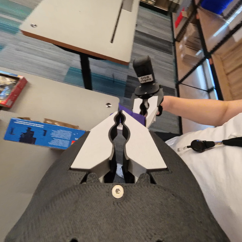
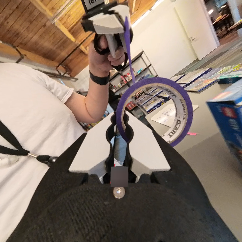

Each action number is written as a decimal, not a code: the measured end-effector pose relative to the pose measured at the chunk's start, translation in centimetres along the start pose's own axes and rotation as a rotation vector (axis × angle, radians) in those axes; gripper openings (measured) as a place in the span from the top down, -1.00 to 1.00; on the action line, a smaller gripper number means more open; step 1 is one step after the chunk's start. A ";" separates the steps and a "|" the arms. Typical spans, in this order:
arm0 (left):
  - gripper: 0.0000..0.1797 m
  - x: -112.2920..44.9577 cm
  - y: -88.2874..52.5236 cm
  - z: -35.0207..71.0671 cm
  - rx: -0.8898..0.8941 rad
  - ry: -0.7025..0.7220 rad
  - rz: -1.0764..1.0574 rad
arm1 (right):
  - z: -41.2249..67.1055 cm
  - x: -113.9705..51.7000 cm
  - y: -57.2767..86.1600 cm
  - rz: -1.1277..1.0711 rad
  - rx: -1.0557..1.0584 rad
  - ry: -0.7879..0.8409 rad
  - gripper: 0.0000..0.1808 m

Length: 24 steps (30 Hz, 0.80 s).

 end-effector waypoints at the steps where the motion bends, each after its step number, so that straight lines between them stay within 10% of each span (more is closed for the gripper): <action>1: 1.00 -0.8 -0.3 0.2 0.008 0.018 0.039 | 1.5 1.1 0.6 0.017 -0.008 -0.031 0.91; 12: 1.00 -10.5 0.2 -1.7 0.356 0.179 0.463 | 11.8 9.3 8.3 0.143 -0.389 -0.715 0.91; 24: 1.00 -15.5 1.1 -4.6 0.396 0.157 0.651 | 10.7 12.5 14.0 0.314 -0.553 -0.892 0.91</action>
Point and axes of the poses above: each gripper's, where its closed fingertips meet, x back along the fingers, z out of its top, y = z × x across the jaws, the point moved 9 cm from there along x, back along the fingers, and after that the axes turned 13 degrees about y, right-handed, at the moved point
